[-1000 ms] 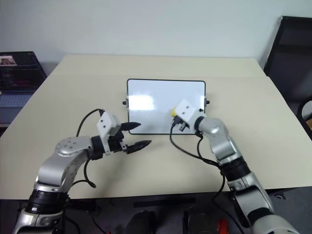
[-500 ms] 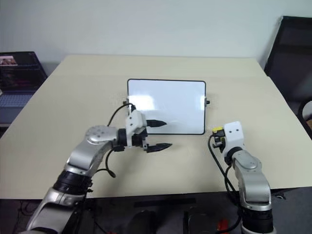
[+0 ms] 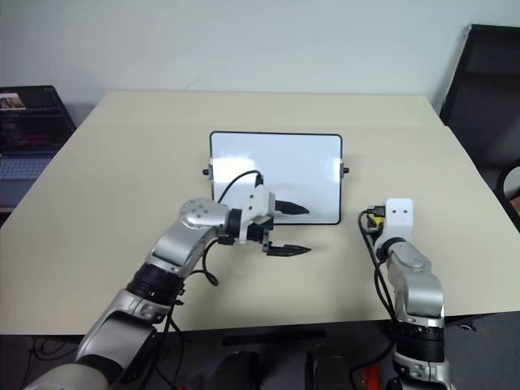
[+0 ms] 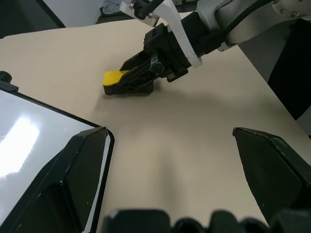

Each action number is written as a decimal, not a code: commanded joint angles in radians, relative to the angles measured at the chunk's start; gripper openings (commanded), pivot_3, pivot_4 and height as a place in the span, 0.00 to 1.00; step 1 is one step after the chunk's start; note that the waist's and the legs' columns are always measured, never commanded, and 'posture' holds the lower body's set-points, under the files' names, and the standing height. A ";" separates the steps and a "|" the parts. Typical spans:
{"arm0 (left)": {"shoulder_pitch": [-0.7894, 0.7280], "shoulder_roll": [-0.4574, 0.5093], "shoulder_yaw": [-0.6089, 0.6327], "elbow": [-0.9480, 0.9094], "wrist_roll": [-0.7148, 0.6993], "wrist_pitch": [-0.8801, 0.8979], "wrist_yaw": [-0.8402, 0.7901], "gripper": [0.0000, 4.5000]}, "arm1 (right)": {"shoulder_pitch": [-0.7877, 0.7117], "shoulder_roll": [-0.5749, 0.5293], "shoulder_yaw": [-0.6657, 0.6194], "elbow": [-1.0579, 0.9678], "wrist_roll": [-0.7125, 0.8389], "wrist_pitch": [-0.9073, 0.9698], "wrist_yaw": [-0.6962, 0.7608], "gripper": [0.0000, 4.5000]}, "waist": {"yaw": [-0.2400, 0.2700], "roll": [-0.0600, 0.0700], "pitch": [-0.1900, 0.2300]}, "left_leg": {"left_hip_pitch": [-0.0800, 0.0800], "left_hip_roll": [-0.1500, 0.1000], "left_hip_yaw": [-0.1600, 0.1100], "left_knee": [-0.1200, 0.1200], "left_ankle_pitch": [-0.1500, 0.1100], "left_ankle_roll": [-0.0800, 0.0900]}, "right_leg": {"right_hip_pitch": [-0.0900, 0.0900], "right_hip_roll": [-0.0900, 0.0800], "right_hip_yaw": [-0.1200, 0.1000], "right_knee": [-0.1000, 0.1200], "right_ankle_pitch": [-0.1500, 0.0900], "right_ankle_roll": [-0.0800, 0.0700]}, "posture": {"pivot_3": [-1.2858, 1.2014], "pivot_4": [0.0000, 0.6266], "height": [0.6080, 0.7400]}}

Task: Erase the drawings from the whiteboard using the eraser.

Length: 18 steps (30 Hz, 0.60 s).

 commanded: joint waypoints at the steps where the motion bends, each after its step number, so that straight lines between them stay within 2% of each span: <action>1: -0.017 -0.004 0.005 -0.025 0.002 -0.016 -0.011 1.00 | -0.037 -0.002 -0.028 0.017 0.024 -0.054 -0.027 0.33 | 0.000 0.000 0.000 | 0.000 0.000 0.000 0.000 0.000 0.000 | 0.000 0.000 0.000 0.000 0.000 0.000 | 0.52 0.24 1.00; 3: -0.013 -0.004 0.006 -0.030 0.003 -0.014 -0.010 1.00 | -0.041 -0.007 -0.028 0.033 0.030 -0.066 -0.035 0.45 | 0.000 0.000 0.000 | 0.000 0.000 0.000 0.000 0.000 0.000 | 0.000 0.000 0.000 0.000 0.000 0.000 | 0.52 0.24 1.00; 10: 0.021 0.000 0.015 -0.068 0.001 0.012 0.023 1.00 | -0.053 -0.021 -0.031 0.058 0.056 -0.088 -0.042 0.99 | 0.000 0.000 0.000 | 0.000 0.000 0.000 0.000 0.000 0.000 | 0.000 0.000 0.000 0.000 0.000 0.000 | 0.52 0.24 1.00; 18: 0.058 0.014 0.097 -0.116 -0.024 0.077 0.129 1.00 | -0.056 -0.036 -0.010 -0.065 0.084 -0.117 -0.029 0.99 | 0.000 0.000 0.000 | 0.000 0.001 -0.001 0.000 0.000 0.000 | 0.000 0.000 0.000 0.000 0.000 0.000 | 0.52 0.24 1.00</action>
